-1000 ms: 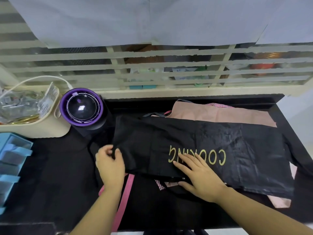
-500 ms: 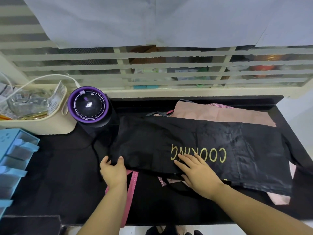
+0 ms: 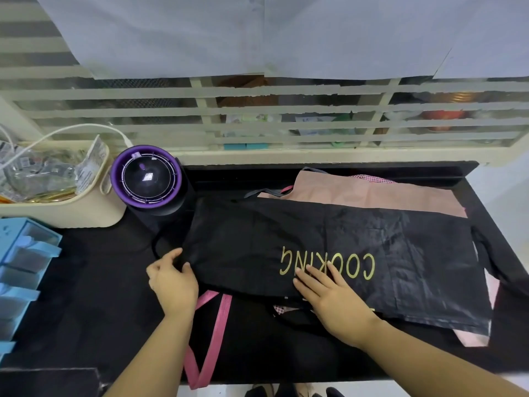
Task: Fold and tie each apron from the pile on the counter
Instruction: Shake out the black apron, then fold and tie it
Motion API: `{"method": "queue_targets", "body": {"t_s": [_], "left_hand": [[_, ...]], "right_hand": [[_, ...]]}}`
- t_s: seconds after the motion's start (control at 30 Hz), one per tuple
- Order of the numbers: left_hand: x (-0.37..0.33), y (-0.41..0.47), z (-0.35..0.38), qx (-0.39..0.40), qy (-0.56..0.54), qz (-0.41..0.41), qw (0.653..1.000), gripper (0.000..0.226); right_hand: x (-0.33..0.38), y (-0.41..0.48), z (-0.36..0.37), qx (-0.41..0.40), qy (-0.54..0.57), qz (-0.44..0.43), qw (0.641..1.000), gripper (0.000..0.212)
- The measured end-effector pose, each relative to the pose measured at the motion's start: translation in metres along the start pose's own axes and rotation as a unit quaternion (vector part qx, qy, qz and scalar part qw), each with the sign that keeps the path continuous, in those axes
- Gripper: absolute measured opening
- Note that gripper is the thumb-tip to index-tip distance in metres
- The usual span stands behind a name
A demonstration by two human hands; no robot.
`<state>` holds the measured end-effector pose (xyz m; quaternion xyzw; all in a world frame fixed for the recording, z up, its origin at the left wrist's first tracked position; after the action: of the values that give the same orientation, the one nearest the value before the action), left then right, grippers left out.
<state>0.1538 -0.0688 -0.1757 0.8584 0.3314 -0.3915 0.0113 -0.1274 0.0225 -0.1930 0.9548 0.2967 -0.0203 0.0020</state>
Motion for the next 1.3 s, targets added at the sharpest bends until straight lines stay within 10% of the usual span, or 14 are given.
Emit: {"method": "queue_targets", "body": {"t_s": [0.13,0.27,0.4,0.57,0.67,0.83,0.93,1.03,1.3], "left_hand": [[-0.065,-0.044,0.018,-0.019,0.081,0.269,0.959,0.03],[-0.093,-0.125,0.107,0.216,0.194,0.502,0.815,0.051],[-0.045,-0.131,0.161,0.325,0.39,0.448,0.736,0.068],[-0.041,-0.123,0.164,0.327,0.434,0.409,0.733,0.069],[-0.08,-0.132,0.16,0.265,0.389,0.405,0.784,0.052],[-0.104,-0.186,0.187,0.33,0.354,0.485,0.729,0.068],[-0.081,-0.197,0.202,0.38,0.409,0.466,0.686,0.078],[-0.072,-0.194,0.204,0.374,0.428,0.461,0.682,0.079],[-0.087,-0.198,0.205,0.385,0.458,0.424,0.68,0.098]], "right_hand": [[0.013,-0.006,0.001,0.013,-0.003,-0.069,0.998,0.055],[-0.005,-0.012,-0.02,-0.037,0.053,-0.017,0.998,0.044],[-0.075,-0.085,-0.012,-0.017,0.054,0.246,0.968,0.06],[-0.095,-0.174,0.01,-0.011,0.082,0.408,0.909,0.056],[-0.099,-0.211,-0.004,-0.177,0.184,0.567,0.783,0.038],[-0.072,-0.265,0.026,-0.425,0.378,0.775,0.276,0.052],[-0.065,-0.252,0.043,-0.449,0.481,0.746,0.099,0.055],[-0.067,-0.248,0.038,-0.446,0.514,0.731,0.044,0.058],[-0.075,-0.258,0.02,-0.52,0.461,0.717,0.053,0.025]]}}
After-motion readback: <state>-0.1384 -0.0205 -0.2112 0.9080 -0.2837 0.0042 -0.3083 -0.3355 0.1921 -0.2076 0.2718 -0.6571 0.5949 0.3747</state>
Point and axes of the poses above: each hand's wrist, its own y-axis towards the middle knuckle, its own z-axis out of the palm, x = y × z, the point moved 10 cm from there along y, towards the middle knuckle, and after that the axes turned 8 degrees about -z, right-handed, at the moved point
